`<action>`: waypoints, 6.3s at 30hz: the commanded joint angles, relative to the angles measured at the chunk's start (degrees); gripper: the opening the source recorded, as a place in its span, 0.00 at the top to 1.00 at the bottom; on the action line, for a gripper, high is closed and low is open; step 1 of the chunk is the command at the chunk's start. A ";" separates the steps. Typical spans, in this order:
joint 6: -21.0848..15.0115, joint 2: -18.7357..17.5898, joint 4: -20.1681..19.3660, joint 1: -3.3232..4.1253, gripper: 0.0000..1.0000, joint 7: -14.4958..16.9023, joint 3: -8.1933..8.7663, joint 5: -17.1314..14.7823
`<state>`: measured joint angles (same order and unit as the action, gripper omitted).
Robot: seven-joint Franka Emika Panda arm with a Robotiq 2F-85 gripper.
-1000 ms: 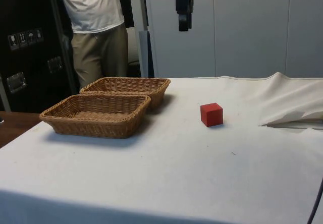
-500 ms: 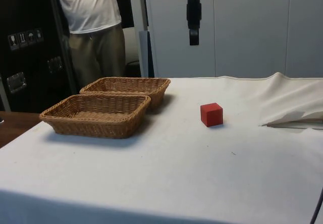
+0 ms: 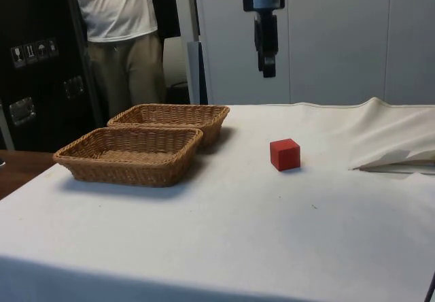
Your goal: Pick up the red cube and place it into the right basket.
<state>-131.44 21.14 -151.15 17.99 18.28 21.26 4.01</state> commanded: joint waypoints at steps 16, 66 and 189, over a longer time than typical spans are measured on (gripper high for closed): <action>-6.82 -3.50 -4.01 -0.40 0.00 4.64 0.17 2.06; -29.91 -21.83 -9.45 0.29 0.00 13.01 5.39 -0.57; 2.98 -10.26 10.83 -1.26 0.98 14.09 11.69 1.15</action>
<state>-128.74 11.52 -140.78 16.79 32.20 32.83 5.16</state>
